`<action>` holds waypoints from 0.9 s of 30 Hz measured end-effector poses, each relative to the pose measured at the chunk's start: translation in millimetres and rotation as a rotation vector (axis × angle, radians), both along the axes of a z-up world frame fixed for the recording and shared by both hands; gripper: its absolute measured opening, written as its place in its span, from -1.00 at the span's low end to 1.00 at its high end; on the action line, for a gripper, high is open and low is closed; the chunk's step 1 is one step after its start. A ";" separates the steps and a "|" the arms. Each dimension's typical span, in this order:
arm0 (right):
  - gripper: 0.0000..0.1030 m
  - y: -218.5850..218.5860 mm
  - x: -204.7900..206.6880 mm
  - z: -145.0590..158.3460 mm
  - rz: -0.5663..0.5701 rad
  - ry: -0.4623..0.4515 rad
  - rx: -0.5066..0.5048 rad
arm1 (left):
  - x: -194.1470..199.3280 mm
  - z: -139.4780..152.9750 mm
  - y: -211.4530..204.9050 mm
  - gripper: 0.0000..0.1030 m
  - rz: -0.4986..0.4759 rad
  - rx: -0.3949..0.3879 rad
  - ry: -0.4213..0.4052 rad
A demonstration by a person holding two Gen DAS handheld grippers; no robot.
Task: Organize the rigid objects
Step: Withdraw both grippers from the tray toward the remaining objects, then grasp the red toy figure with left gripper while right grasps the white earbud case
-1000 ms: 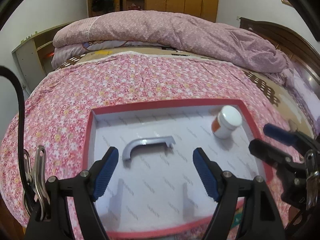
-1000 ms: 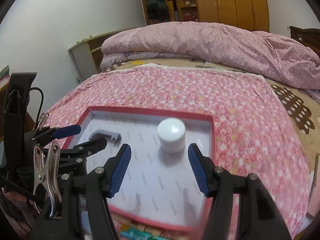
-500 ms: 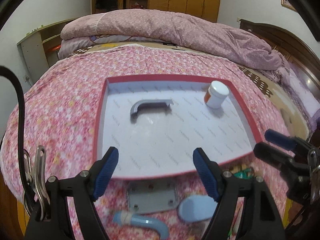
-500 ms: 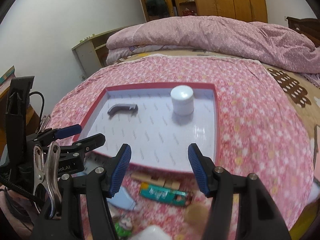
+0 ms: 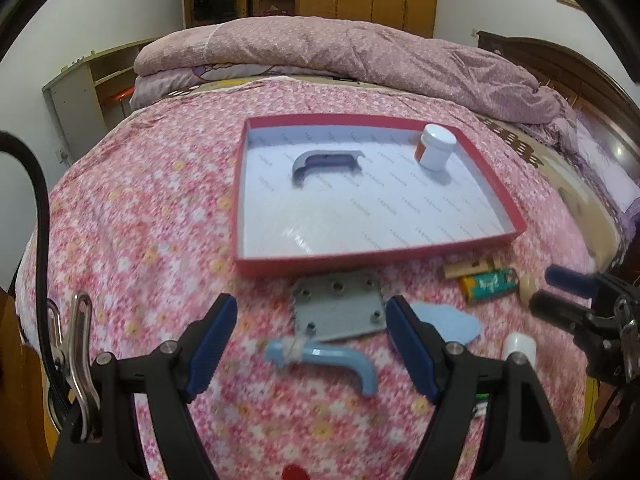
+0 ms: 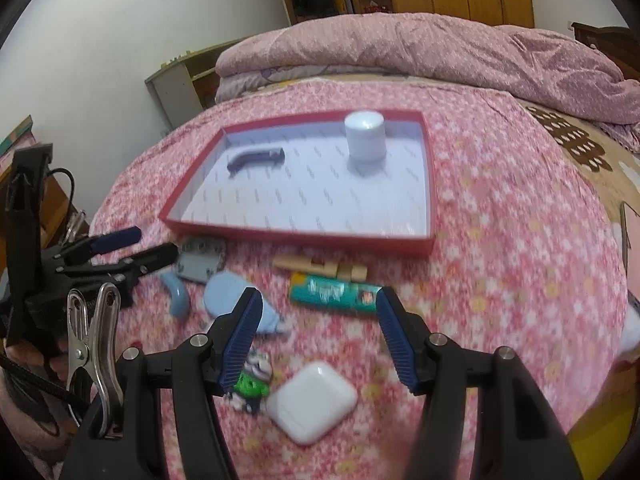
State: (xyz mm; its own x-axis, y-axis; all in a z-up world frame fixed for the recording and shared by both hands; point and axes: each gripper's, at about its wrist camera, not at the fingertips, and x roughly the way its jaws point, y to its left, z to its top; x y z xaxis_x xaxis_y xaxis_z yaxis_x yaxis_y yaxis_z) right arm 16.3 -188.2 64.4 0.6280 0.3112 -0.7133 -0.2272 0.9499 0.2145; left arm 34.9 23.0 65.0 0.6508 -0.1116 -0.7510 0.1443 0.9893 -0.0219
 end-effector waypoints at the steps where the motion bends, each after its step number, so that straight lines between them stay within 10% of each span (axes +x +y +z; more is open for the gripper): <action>1: 0.18 0.1 -2.7 -1.9 0.000 0.004 -0.004 | -2.7 -2.1 3.0 0.56 0.004 -0.004 0.004; 27: 0.18 20.1 -60.1 -38.8 0.079 0.041 -0.137 | -83.3 -51.0 34.0 0.55 -0.009 -0.012 0.134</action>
State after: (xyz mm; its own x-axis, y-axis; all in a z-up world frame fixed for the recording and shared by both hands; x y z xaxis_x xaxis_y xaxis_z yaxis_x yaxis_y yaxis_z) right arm -43.8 -168.1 25.6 0.5746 0.2569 -0.7771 -0.2964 0.9503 0.0950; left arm -48.3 56.9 14.0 0.5436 -0.1269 -0.8297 0.1483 0.9875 -0.0539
